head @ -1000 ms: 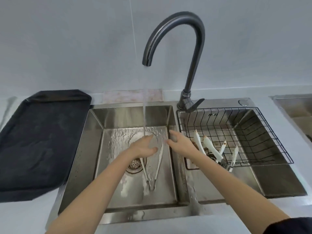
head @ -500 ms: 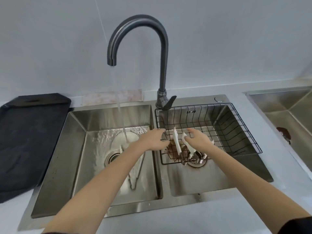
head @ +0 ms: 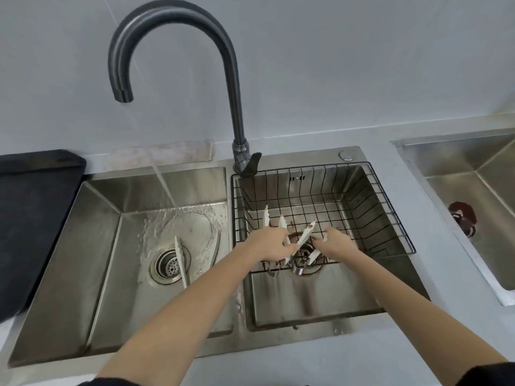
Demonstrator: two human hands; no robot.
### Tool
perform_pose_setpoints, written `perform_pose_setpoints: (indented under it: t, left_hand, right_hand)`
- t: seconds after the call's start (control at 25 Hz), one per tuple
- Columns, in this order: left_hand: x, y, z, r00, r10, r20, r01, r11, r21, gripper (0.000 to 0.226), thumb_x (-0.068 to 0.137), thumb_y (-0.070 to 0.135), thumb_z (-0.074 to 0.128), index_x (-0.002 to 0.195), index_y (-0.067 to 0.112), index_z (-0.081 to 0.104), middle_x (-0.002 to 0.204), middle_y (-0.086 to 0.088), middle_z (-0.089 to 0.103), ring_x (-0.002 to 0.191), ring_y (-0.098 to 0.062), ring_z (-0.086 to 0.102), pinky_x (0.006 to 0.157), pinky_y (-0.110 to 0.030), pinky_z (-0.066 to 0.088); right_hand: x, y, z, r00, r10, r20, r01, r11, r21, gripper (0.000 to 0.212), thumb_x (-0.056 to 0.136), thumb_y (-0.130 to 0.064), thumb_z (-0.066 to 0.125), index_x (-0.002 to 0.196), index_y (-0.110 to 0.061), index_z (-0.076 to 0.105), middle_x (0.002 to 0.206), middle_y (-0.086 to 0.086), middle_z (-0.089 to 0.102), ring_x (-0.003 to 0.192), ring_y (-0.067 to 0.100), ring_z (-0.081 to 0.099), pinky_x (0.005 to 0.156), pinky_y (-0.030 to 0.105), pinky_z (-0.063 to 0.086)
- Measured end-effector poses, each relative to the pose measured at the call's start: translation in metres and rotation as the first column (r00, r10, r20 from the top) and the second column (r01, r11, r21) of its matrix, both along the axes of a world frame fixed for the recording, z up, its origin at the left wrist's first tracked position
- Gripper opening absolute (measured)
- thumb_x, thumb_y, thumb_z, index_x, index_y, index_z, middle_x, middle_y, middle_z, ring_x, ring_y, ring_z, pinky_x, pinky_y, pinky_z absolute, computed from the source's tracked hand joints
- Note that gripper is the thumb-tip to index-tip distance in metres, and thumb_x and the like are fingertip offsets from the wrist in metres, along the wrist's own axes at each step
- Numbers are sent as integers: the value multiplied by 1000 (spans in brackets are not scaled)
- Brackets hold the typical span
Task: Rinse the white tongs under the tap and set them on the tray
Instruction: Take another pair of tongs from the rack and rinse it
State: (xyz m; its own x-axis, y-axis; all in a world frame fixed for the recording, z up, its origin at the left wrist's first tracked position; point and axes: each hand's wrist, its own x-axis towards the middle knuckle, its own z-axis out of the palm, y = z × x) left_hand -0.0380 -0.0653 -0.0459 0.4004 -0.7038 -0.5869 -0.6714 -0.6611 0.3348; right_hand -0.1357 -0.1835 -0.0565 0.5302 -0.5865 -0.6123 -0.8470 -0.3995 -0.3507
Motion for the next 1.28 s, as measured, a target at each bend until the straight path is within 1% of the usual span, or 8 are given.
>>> perform_pose_setpoints:
  t: [0.2, 0.32, 0.52, 0.68, 0.84, 1.0, 1.12, 1.28]
  left_hand:
    - [-9, -7, -4, 996, 88, -7, -88, 995, -36, 52, 89, 42, 49, 129, 9, 45, 112, -12, 64, 107, -30, 59, 83, -37, 47]
    - [-10, -7, -4, 992, 123, -41, -125, 991, -41, 51, 85, 35, 54, 127, 8, 45, 101, -10, 65, 98, -29, 61, 79, -37, 49]
    - [-13, 3, 9, 950, 266, -165, -295, 938, -181, 52, 84, 30, 59, 126, 6, 40, 91, -5, 57, 81, -21, 54, 70, -33, 43]
    - [-10, 26, 27, 832, 441, -337, -539, 787, -300, 58, 90, 32, 53, 137, 8, 31, 106, -7, 60, 84, -19, 60, 68, -27, 49]
    - [4, 65, 30, 572, 564, -596, -810, 504, -301, 25, 93, 34, 48, 105, 12, 50, 80, -2, 58, 62, -9, 56, 64, -26, 55]
    - [14, 109, 24, 403, 577, -710, -912, 314, -262, 23, 92, 33, 51, 87, 10, 51, 72, -2, 56, 68, -16, 59, 63, -26, 57]
    - [19, 142, 25, 339, 554, -761, -940, 235, -248, 19, 92, 29, 53, 86, 11, 53, 73, -1, 60, 67, -15, 65, 65, -28, 58]
    - [37, 181, 23, 337, 554, -761, -941, 185, -282, 15, 90, 28, 56, 83, 14, 55, 72, -1, 62, 67, -16, 66, 58, -24, 57]
  right_hand:
    - [4, -3, -10, 999, -44, 26, 43, 999, 29, 53, 92, -23, 49, 136, 2, 34, 128, 20, 55, 112, 32, 55, 73, 26, 40]
    - [1, 0, -10, 994, -94, 59, 90, 994, 55, 46, 91, -20, 51, 129, 3, 38, 112, 20, 57, 83, 23, 51, 50, 20, 34]
    - [4, 7, 5, 957, -190, 220, 186, 982, 35, 52, 89, -15, 52, 134, 3, 32, 132, 28, 44, 87, 26, 48, 64, 26, 39]
    - [15, 28, 23, 904, -146, 402, 166, 986, -16, 59, 89, -6, 51, 141, 1, 26, 134, 25, 43, 91, 24, 47, 64, 22, 37]
    - [29, 62, 39, 814, -200, 545, 179, 980, 91, 60, 88, -6, 53, 142, -5, 28, 122, 18, 58, 100, 27, 58, 74, 27, 49]
    - [43, 101, 45, 769, -257, 586, 135, 960, 245, 57, 90, -7, 52, 143, -8, 30, 120, 13, 59, 98, 23, 61, 78, 27, 47]
    - [60, 122, 40, 708, -424, 565, 174, 880, 442, 45, 96, -18, 47, 139, -10, 37, 88, 0, 56, 69, 10, 55, 65, 21, 49]
    - [89, 143, 29, 646, -604, 466, 157, 703, 694, 35, 98, -24, 41, 127, -4, 48, 77, 0, 53, 68, 11, 55, 69, 27, 50]
